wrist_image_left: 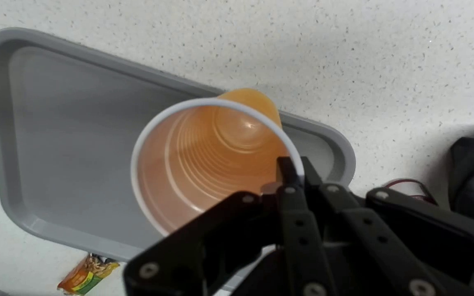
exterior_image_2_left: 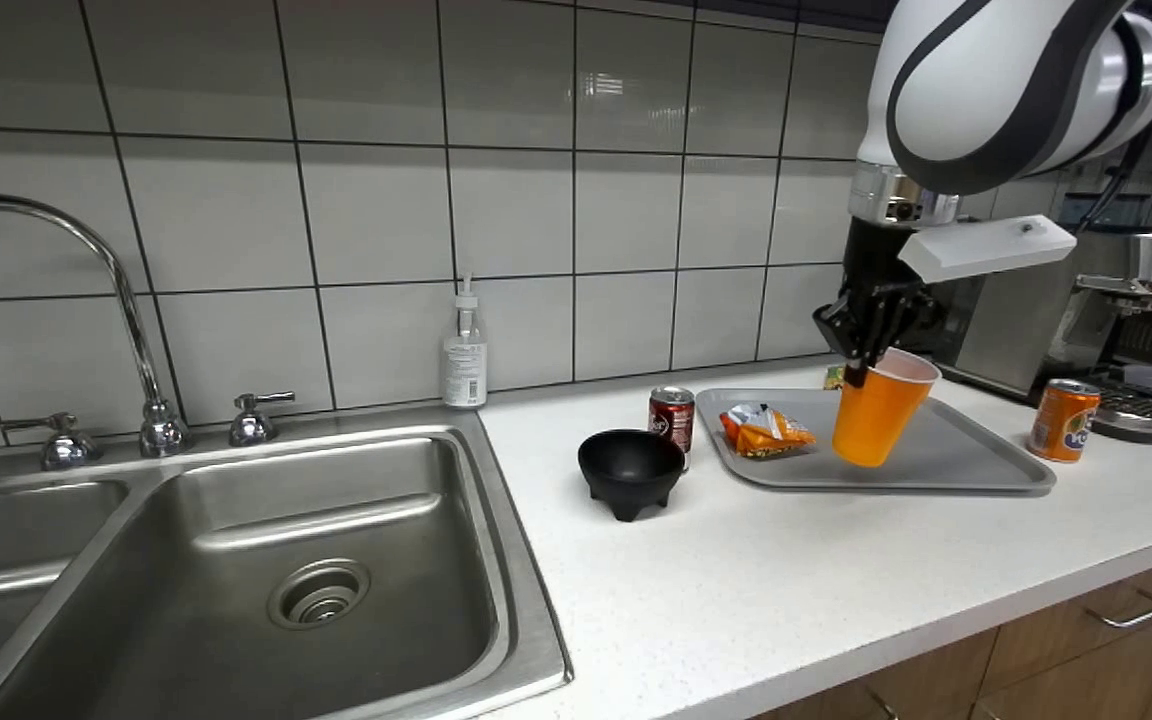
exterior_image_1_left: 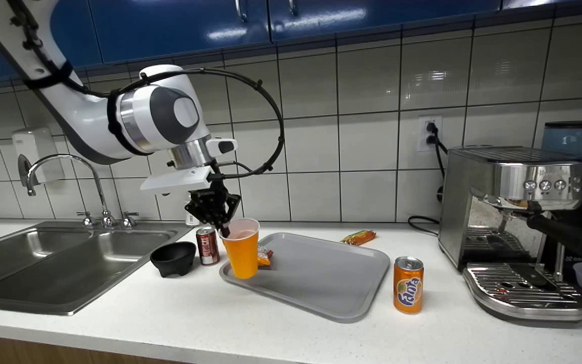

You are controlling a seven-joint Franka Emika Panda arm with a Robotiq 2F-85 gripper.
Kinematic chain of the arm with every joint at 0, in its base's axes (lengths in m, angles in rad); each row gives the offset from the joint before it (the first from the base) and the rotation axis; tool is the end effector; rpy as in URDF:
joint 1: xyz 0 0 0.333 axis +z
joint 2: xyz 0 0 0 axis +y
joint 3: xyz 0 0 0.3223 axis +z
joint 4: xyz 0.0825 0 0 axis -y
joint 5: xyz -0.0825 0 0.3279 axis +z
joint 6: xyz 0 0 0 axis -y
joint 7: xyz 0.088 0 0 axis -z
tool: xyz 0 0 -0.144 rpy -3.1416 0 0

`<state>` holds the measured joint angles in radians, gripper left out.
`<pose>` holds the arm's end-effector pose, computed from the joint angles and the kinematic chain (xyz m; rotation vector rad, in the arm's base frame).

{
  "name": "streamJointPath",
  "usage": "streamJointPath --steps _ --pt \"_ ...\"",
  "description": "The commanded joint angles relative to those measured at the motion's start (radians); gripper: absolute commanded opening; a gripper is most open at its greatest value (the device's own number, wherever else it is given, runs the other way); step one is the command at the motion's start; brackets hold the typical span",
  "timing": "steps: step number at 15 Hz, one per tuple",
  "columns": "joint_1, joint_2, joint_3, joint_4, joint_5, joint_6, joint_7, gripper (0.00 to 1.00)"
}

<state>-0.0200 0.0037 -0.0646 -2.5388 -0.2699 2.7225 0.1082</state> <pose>0.4473 -0.0321 0.3044 2.9993 0.0663 0.2711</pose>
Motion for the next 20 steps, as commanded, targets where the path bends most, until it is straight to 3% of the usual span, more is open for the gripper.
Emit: streamJointPath --steps 1,20 --pt "-0.012 0.046 0.002 0.076 -0.015 -0.034 -0.001 0.01" --pt "-0.017 0.317 -0.009 0.359 0.102 -0.145 -0.123 0.01"
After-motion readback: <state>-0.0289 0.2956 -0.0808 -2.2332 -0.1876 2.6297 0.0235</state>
